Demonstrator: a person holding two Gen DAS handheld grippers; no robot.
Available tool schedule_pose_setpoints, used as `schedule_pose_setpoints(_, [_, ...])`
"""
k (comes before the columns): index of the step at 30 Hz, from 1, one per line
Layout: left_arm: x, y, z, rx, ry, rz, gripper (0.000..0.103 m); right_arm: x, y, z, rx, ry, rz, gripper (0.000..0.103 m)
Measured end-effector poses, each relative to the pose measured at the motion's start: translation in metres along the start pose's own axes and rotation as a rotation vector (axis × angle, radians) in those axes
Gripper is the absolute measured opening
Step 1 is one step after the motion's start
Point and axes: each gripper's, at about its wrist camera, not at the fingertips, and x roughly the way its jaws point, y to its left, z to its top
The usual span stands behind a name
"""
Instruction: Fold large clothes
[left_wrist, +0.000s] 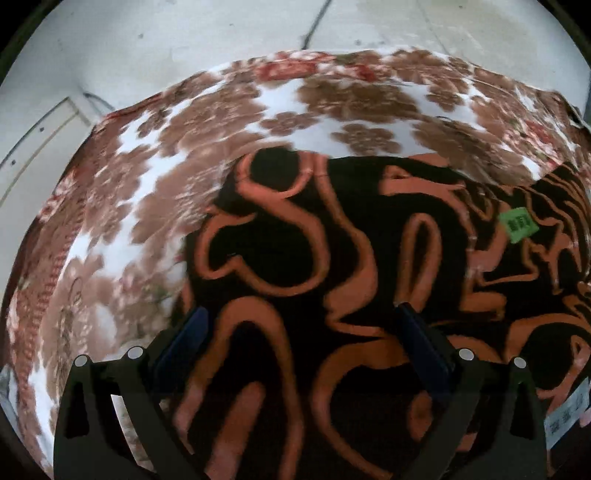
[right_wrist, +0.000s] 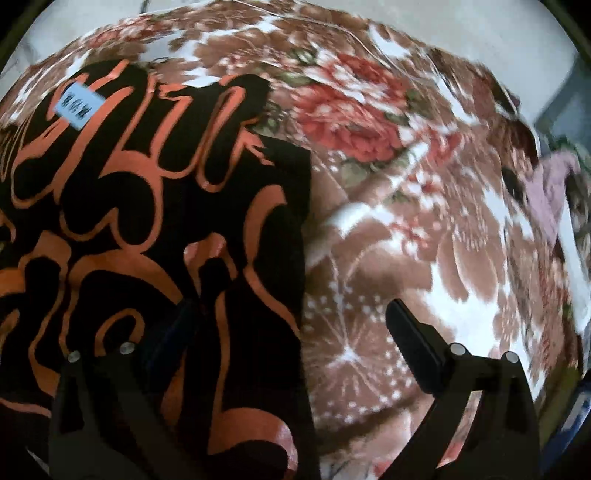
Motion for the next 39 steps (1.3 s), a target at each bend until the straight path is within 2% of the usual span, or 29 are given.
schedule_pose_setpoints(2, [-0.010, 0.007, 0.000, -0.011, -0.007, 0.024, 0.097, -0.012, 0.006, 0.006, -0.004, 0.004, -0.010, 0.098])
schedule_pose_setpoints(6, [-0.058, 0.030, -0.010, -0.155, -0.052, -0.074, 0.098, -0.047, 0.027, 0.016, -0.001, -0.046, 0.081, 0.098])
schedule_pose_setpoints(9, [-0.091, 0.041, -0.036, -0.268, -0.072, -0.148, 0.098, -0.064, 0.050, 0.026, -0.003, -0.065, 0.134, 0.098])
schedule_pose_setpoints(14, [-0.114, 0.043, -0.092, -0.440, -0.033, -0.256, 0.098, -0.084, 0.088, 0.036, -0.042, -0.088, 0.189, 0.098])
schedule_pose_setpoints(17, [-0.116, 0.039, -0.121, -0.503, -0.017, -0.301, 0.098, -0.095, 0.108, 0.036, -0.066, -0.093, 0.203, 0.098])
schedule_pose_setpoints(21, [-0.116, 0.042, -0.153, -0.614, -0.007, -0.314, 0.098, -0.102, 0.133, 0.031, -0.085, -0.084, 0.248, 0.098])
schedule_pose_setpoints(25, [-0.111, 0.043, -0.174, -0.699, -0.030, -0.343, 0.098, -0.096, 0.154, 0.023, -0.081, -0.022, 0.313, 0.098])
schedule_pose_setpoints(29, [-0.089, 0.047, -0.189, -0.799, -0.031, -0.380, 0.097, -0.095, 0.172, 0.012, -0.107, -0.005, 0.309, 0.098])
schedule_pose_setpoints(35, [-0.066, 0.046, -0.187, -0.721, -0.081, -0.350, 0.097, -0.092, 0.183, 0.000, -0.122, 0.000, 0.279, 0.098])
schedule_pose_setpoints(39, [-0.060, 0.052, -0.167, -0.708, -0.148, -0.372, 0.097, -0.090, 0.183, -0.003, -0.107, 0.013, 0.276, 0.098])
